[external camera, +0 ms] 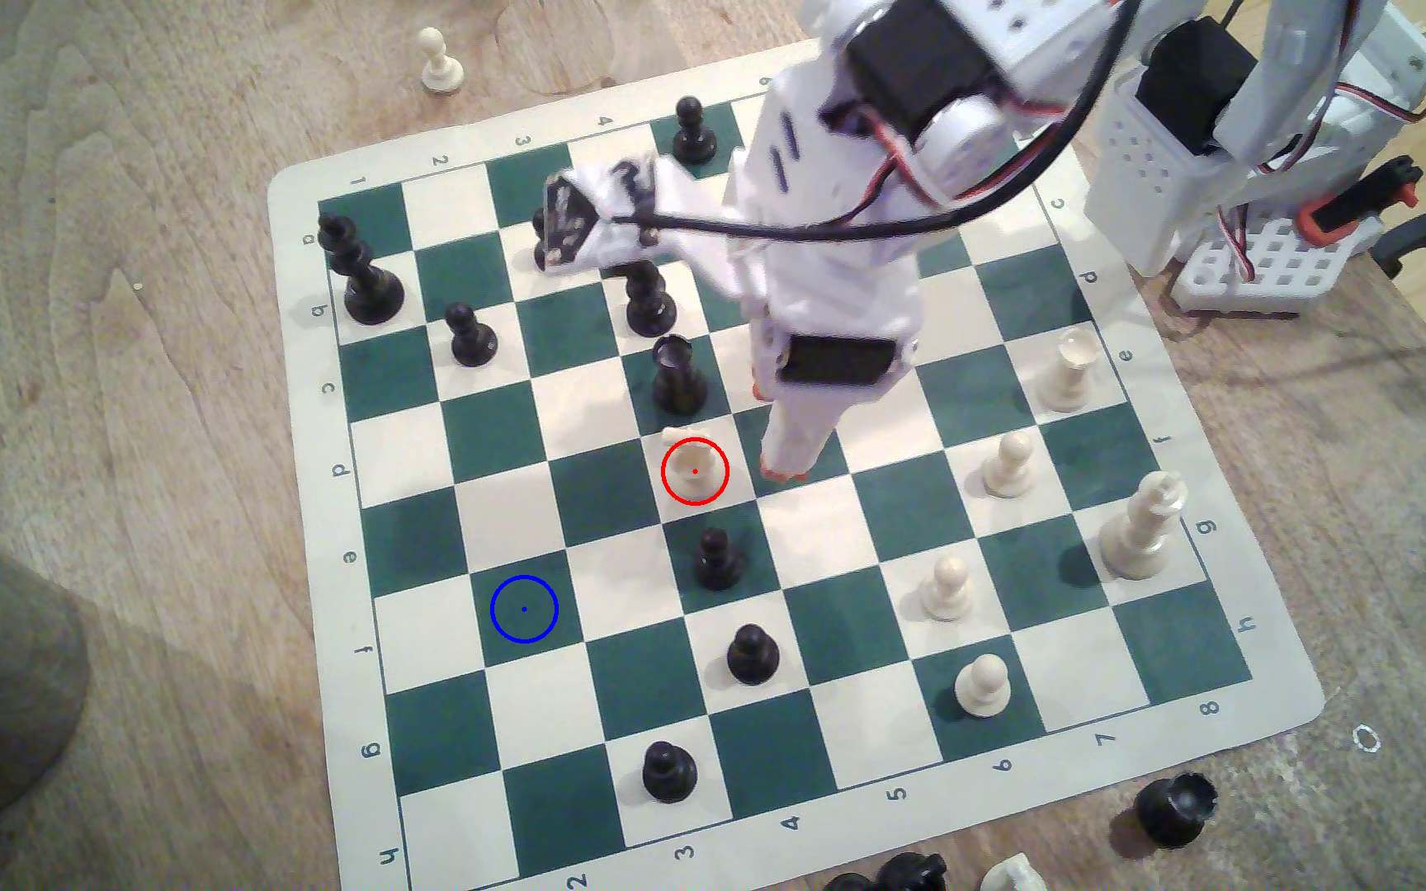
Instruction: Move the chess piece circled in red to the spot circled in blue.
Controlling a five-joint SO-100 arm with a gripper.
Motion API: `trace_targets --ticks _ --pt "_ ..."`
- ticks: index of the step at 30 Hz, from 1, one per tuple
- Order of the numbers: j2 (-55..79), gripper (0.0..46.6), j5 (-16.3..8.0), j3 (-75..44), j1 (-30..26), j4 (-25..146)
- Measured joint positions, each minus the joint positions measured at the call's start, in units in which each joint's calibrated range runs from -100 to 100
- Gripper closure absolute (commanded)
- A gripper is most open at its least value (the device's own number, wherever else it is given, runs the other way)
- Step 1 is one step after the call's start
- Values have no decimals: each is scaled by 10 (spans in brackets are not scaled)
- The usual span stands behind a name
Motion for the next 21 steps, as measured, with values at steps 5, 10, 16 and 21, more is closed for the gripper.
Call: trace_targets --ticks 5,10,16,21 --pt "42 319 -6 0 -1 -31" --pt "60 320 -6 0 -1 -50" --pt "88 321 -6 0 10 -72" --pt "96 322 -6 0 17 -92"
